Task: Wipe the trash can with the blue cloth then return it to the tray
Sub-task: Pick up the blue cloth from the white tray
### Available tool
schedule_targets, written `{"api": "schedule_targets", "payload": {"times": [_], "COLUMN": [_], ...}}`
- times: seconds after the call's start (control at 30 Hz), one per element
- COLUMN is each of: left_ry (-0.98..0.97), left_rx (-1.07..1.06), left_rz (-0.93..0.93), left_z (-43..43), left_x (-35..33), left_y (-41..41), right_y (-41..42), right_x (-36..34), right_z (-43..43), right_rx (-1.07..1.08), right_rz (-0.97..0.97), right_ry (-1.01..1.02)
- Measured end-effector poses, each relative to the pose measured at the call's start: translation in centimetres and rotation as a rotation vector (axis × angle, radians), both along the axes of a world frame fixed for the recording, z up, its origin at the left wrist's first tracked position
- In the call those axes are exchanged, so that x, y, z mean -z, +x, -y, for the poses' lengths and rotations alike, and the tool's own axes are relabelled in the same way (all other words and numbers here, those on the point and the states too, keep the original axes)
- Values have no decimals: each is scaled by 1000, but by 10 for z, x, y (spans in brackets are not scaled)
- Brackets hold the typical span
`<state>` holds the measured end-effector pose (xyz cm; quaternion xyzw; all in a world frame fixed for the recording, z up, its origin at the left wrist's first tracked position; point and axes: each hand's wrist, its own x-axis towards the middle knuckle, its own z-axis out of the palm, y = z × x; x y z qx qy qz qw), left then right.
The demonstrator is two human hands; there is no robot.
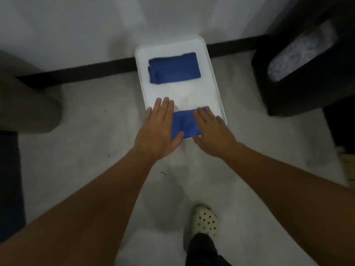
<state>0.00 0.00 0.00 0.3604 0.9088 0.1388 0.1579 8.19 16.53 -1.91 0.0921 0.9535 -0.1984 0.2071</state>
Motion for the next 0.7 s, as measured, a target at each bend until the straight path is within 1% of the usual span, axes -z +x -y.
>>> {"api": "schedule_targets", "payload": {"times": [0.07,0.2,0.3,0.4,0.53,0.6,0.7], "left_ry": [1,-29,-104,-161,-268,-320,-312], "left_rx": [34,91,147,201,331,402,447], "left_rz": [12,77,116,92,43,-22,-50], "left_z": [-2,-2,-6,-6,-8,-9,-9], "left_x": [27,72,100,116,119,118,122], "left_y": [-3,0,0,-7,-26,-32,-32], "right_y": [-6,-13,-15,-15,-23,-27,-23], "right_x": [22,61,82,92,91,91,99], "right_z": [-4,-7,-12,-20,-38,-40,-35], "right_rx": [17,-69,-94,-123,-158,-204,-266], "right_rz": [3,108,116,51,0,-39,-46], "right_ry": [-10,57,79,52,12,70,193]}}
